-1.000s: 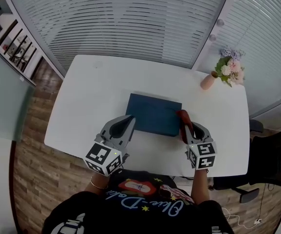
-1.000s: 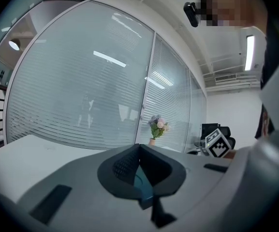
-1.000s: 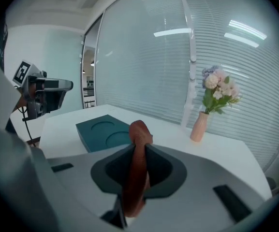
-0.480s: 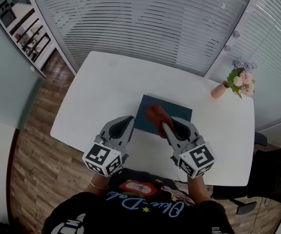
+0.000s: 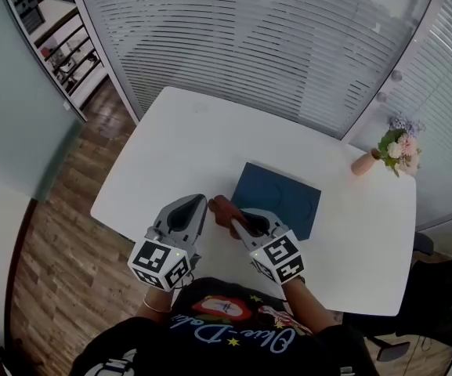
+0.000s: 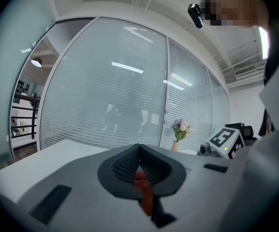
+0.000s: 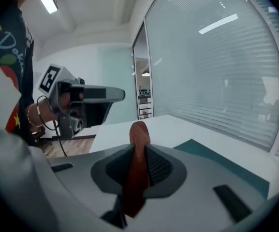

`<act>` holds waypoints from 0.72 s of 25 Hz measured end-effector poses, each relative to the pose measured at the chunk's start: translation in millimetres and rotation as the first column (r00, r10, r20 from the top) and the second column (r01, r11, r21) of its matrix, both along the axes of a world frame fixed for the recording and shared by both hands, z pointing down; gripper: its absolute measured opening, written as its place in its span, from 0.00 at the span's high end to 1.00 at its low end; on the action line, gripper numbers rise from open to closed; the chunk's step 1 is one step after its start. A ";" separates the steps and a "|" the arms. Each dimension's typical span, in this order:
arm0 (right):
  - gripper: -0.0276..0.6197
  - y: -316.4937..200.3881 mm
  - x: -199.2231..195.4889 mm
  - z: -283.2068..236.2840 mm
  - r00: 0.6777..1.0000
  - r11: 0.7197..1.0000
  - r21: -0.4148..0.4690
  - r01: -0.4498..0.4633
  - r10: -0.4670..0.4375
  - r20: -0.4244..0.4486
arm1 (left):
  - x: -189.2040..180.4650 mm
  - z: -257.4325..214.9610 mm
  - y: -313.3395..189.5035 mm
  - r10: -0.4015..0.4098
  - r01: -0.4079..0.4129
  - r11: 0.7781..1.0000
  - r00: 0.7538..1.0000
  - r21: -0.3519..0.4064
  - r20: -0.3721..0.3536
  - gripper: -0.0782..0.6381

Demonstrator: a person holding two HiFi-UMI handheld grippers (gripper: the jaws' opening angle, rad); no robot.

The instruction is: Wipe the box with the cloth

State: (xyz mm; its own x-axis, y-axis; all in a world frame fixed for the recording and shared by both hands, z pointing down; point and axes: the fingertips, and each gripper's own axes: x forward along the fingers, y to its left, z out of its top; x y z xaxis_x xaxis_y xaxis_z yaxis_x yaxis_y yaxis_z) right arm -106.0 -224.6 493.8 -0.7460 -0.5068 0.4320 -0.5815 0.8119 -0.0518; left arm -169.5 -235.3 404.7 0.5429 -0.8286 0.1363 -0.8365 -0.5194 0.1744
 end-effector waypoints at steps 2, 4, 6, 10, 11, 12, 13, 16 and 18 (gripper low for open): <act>0.87 -1.4 6.9 12.4 0.999 1.000 -0.008 -0.027 0.027 -0.033 | -1.0 -0.4 0.3 0.002 -0.002 1.000 1.000 0.001 0.001 0.89; 0.87 -2.3 16.3 19.1 0.997 0.998 -0.015 -0.061 0.060 -0.040 | 0.1 0.1 0.5 0.011 -0.011 1.000 1.000 -0.001 0.001 0.89; 0.87 -1.8 28.1 21.9 0.995 0.995 -0.023 -0.093 0.092 -0.039 | 3.8 0.9 0.5 0.023 -0.023 1.000 1.000 -0.003 0.002 0.89; 0.87 -1.1 60.5 25.3 0.982 0.985 -0.009 -0.175 0.174 -0.069 | 18.1 1.4 -2.4 0.064 -0.064 0.998 0.998 -0.004 0.001 0.89; 0.87 -0.2 69.5 26.7 0.977 0.980 -0.007 -0.198 0.197 -0.078 | 22.2 1.3 -3.1 0.076 -0.076 0.997 0.997 -0.004 0.001 0.89; 0.87 0.9 78.6 28.0 0.972 0.975 -0.008 -0.221 0.220 -0.084 | 26.5 1.3 -3.9 0.089 -0.089 0.996 0.996 -0.004 0.001 0.89; 0.87 2.1 87.5 28.9 0.966 0.970 -0.010 -0.244 0.243 -0.086 | 31.0 1.4 -4.7 0.102 -0.102 0.995 0.995 -0.004 0.000 0.89; 0.87 6.8 112.4 29.8 0.947 0.950 -0.015 -0.311 0.308 -0.086 | 45.2 1.6 -7.0 0.142 -0.142 0.990 0.990 -0.005 0.001 0.89; 0.87 11.1 128.0 30.3 0.932 0.935 -0.018 -0.354 0.351 -0.087 | 54.6 1.8 -8.3 0.169 -0.169 0.986 0.986 -0.007 0.000 0.89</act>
